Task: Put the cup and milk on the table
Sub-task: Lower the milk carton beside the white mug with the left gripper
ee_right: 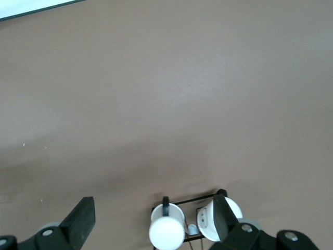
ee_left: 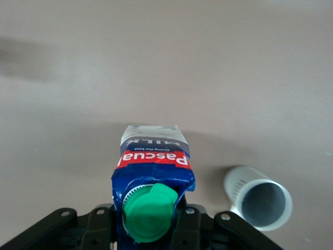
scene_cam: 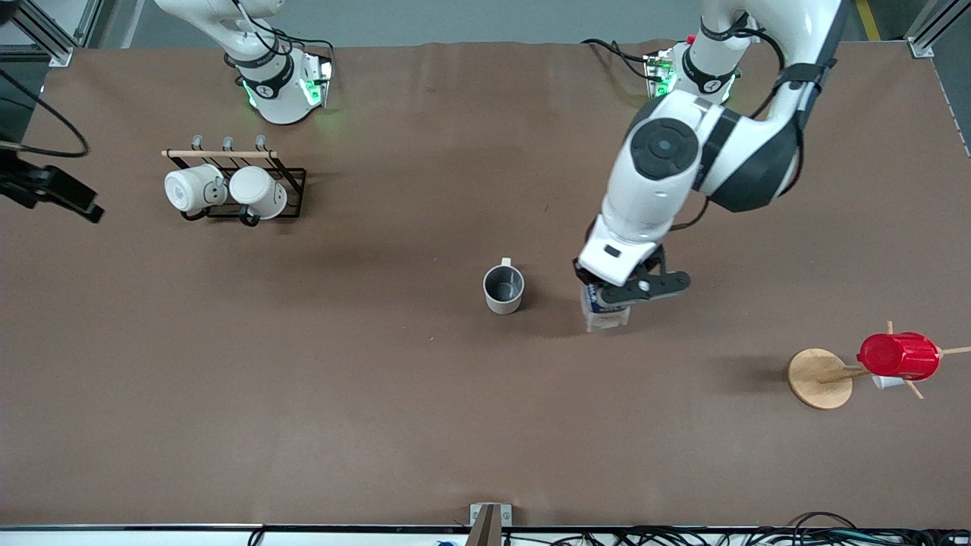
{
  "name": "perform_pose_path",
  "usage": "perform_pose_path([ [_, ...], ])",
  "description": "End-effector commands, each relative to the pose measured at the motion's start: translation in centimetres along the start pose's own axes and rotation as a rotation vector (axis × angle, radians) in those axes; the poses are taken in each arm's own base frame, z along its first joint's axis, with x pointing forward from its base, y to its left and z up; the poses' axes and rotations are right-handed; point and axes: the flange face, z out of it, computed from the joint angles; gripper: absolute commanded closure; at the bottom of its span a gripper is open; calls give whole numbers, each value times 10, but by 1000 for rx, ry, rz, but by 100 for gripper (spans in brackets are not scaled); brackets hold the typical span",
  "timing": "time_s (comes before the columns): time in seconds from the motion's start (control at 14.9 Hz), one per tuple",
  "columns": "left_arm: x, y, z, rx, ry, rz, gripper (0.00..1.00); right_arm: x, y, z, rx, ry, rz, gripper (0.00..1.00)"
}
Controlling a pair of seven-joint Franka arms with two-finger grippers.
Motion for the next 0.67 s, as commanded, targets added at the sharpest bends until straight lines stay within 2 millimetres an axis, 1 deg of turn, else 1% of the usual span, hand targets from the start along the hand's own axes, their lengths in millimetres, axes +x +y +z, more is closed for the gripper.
perform_pose_path([
  [0.0, -8, 26, 20, -12, -50, 9, 68, 0, 11, -7, 48, 0, 11, 0],
  [0.2, -14, 33, 46, 0, -92, 24, 67, 0, 7, -5, 51, -8, 2, 0],
  [0.4, -31, 53, 68, -11, -129, 58, 67, -1, 5, -5, 53, -8, -3, 0],
  [0.47, -33, 55, 75, -21, -145, 55, 67, -1, 5, -5, 51, -11, -3, 0],
  [0.6, -33, 57, 78, -46, -164, 39, 67, -1, 5, -5, 51, -11, -3, 0],
])
